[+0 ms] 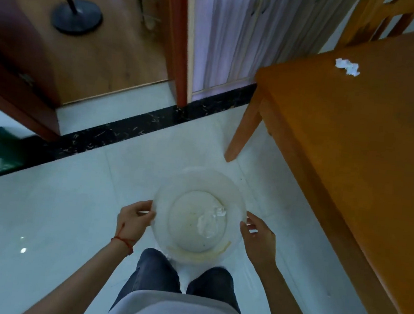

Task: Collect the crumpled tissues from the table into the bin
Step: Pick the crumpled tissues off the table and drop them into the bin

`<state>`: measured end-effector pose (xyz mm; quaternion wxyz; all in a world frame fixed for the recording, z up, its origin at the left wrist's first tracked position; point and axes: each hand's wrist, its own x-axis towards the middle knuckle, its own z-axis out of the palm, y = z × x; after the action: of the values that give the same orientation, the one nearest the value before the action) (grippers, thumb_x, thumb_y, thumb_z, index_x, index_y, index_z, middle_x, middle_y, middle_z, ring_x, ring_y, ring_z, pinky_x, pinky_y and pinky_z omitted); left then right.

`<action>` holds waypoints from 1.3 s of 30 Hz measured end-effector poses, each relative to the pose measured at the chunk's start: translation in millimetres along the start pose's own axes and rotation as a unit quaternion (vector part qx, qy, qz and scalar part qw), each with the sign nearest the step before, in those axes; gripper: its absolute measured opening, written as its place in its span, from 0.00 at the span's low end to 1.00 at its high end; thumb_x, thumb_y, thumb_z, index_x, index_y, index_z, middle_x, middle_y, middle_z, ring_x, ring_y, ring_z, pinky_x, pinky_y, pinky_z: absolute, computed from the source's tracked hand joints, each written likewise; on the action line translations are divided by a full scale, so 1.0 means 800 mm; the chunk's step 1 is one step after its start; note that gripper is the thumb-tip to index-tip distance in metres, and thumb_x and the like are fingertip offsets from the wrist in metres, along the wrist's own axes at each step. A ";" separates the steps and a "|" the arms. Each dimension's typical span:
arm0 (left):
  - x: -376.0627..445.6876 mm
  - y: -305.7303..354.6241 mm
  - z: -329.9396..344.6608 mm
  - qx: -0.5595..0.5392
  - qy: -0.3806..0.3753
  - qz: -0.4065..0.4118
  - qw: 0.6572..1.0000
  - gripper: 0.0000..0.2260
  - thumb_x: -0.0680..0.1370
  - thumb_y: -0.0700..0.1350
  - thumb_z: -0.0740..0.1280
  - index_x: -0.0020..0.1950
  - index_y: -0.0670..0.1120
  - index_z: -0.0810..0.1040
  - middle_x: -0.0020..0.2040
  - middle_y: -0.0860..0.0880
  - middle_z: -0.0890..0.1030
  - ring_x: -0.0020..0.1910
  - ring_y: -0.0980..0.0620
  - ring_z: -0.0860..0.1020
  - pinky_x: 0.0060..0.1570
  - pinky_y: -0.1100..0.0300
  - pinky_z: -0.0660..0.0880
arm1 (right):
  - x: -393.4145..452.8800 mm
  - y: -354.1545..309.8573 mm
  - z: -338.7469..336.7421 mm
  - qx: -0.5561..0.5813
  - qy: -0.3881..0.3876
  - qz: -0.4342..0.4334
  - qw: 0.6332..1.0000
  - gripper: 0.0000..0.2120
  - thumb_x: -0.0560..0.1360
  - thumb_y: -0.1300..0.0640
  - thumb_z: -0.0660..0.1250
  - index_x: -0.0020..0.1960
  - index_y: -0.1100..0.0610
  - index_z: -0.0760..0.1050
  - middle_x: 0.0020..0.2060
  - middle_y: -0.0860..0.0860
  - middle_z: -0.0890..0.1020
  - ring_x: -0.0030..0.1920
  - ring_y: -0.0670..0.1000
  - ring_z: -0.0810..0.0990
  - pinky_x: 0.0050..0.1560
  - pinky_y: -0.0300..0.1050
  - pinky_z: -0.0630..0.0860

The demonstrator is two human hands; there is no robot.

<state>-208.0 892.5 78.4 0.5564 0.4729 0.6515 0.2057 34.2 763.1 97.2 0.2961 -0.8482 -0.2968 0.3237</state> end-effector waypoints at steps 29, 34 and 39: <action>0.292 0.161 -0.121 -0.072 0.099 -0.012 0.992 0.12 0.71 0.34 0.68 0.54 0.41 0.80 0.46 0.44 0.82 0.46 0.47 0.80 0.48 0.53 0.78 | 0.298 -0.275 0.136 0.035 -0.072 -0.074 0.994 0.12 0.75 0.59 0.64 0.58 0.58 0.75 0.47 0.50 0.78 0.45 0.48 0.77 0.43 0.29 0.71; 0.358 0.217 -0.122 -0.049 0.093 0.000 0.994 0.12 0.70 0.34 0.69 0.52 0.42 0.81 0.46 0.45 0.83 0.45 0.48 0.81 0.47 0.55 0.78 | 0.359 -0.319 0.138 0.030 -0.061 -0.074 0.995 0.13 0.74 0.60 0.65 0.58 0.59 0.75 0.46 0.51 0.78 0.44 0.48 0.75 0.41 0.27 0.68; 0.432 0.264 -0.125 -0.024 0.049 0.019 0.998 0.12 0.70 0.34 0.69 0.52 0.43 0.81 0.45 0.48 0.83 0.45 0.49 0.81 0.41 0.65 0.80 | 0.412 -0.348 0.147 0.058 -0.038 -0.046 0.997 0.12 0.74 0.60 0.65 0.58 0.60 0.75 0.41 0.47 0.78 0.40 0.41 0.75 0.38 0.25 0.71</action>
<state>-195.2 1309.2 92.6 0.5310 0.4615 0.6635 0.2546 64.5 1209.2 94.6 0.3478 -0.8020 -0.3271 0.3589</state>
